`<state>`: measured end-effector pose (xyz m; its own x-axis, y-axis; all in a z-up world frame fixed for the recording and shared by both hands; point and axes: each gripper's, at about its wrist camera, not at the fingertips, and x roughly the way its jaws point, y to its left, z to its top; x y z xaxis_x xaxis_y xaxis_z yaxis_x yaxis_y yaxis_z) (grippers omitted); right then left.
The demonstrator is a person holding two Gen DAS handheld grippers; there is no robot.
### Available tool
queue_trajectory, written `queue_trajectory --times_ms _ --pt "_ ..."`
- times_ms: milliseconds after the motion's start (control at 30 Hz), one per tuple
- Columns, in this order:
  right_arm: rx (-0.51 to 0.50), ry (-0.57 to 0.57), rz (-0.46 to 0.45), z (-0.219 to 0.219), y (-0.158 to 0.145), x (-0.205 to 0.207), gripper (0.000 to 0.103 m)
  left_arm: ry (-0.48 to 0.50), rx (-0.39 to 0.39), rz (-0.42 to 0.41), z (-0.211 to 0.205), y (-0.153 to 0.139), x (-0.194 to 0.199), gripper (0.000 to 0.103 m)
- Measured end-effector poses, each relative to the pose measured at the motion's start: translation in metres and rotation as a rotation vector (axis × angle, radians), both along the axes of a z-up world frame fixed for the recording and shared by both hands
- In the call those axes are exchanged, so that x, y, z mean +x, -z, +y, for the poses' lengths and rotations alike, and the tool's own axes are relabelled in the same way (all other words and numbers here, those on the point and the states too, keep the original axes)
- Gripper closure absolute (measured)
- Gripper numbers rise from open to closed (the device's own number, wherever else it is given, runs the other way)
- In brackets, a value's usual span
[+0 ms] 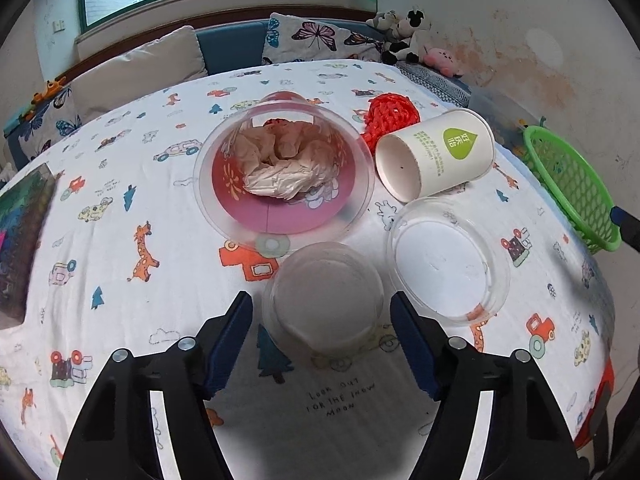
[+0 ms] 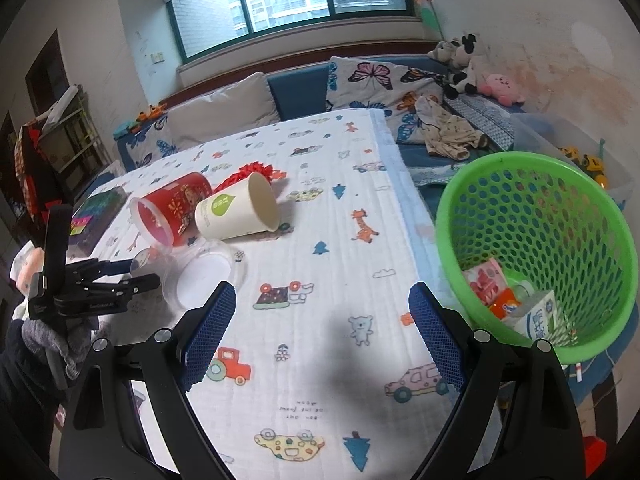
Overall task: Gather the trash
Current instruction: 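Grasp the clear plastic cup with the left tool while the right tool grasps the clear lid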
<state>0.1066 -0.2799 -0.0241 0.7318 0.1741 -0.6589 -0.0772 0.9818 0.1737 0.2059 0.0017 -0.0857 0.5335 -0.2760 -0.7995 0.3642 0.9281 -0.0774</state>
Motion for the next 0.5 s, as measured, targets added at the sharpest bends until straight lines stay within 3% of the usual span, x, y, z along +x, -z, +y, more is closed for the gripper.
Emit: queue_trajectory --times_ms 167,500 --pt "-0.009 -0.029 0.009 0.010 0.003 0.004 0.015 0.006 -0.001 -0.002 -0.001 0.002 0.002 0.046" --pt "-0.001 -0.104 0.041 0.033 0.013 0.013 0.015 -0.023 -0.032 -0.033 0.009 -0.010 -0.004 0.047"
